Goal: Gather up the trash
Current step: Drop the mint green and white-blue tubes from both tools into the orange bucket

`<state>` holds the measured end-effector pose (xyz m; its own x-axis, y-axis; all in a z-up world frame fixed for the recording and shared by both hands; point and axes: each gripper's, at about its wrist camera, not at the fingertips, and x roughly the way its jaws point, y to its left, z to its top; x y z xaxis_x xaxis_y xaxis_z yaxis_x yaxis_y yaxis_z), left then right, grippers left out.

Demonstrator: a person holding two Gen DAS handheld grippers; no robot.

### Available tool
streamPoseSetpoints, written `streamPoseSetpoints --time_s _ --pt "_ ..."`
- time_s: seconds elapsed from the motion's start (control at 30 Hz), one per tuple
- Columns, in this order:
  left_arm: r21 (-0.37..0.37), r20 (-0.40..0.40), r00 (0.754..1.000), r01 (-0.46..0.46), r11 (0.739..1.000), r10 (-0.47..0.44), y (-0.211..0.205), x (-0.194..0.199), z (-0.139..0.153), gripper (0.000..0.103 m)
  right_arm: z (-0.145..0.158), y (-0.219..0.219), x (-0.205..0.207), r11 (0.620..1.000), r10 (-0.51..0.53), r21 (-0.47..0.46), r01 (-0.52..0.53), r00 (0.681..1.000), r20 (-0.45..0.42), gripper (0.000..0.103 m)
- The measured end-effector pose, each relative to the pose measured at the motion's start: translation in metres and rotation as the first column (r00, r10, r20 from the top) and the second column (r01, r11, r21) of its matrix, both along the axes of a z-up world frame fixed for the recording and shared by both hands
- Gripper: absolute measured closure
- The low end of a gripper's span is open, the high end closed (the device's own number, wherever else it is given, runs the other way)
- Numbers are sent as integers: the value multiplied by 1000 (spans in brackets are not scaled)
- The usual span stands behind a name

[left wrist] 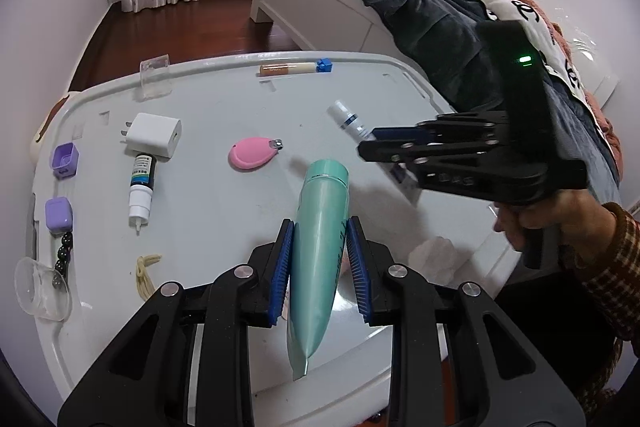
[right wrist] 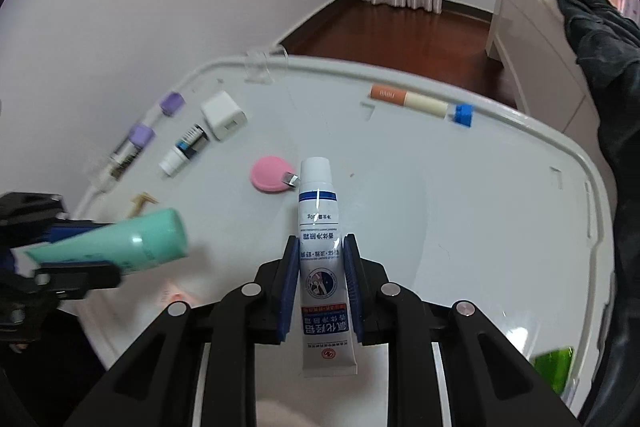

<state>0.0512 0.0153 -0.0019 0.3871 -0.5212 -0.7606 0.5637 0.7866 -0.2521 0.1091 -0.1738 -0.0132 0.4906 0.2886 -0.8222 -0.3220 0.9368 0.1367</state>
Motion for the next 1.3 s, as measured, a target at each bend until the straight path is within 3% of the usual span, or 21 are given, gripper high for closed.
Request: streamPoseSetpoints --time_s 0.1,0.27,0.4,0.5,0.67,0.77,0.9,1.1,1.2,1.3 --pt "3 18 1000 11 1000 -11 0 -18 7 76 20 -3 -27 1000 -3 31 3 1000 23 81" --pt "-9 -4 997 72 997 -72 -5 -81 7 76 33 1 -108 997 26 68 -25 1000 -2 81" --pt "-4 -78 992 102 995 -102 -7 -132 -10 76 9 7 -178 995 39 93 -29 994 -103 81" --pt "15 -183 978 107 994 -103 -9 -160 -34 76 -23 12 -222 996 38 88 -21 979 -198 81" --pt "18 -325 939 124 992 -111 -16 -187 -78 76 -69 13 -251 997 8 74 18 941 -339 78" --pt "72 -312 946 116 991 -88 -18 -189 -86 73 -77 10 -252 998 -36 32 50 933 -357 44" --pt "38 -292 955 59 998 -46 -6 -182 -77 61 -63 -3 -248 994 -96 29 109 951 -294 40" --pt "16 -232 973 -4 1000 7 8 -169 -57 57 -45 -17 -238 984 -151 52 168 960 -237 36" --pt "49 -153 988 -18 999 26 5 -155 -40 57 -20 -22 -224 985 -159 43 169 972 -175 28" --pt "55 -51 997 -62 997 65 -2 -127 -11 48 10 -21 -196 983 -179 31 182 980 -85 17"
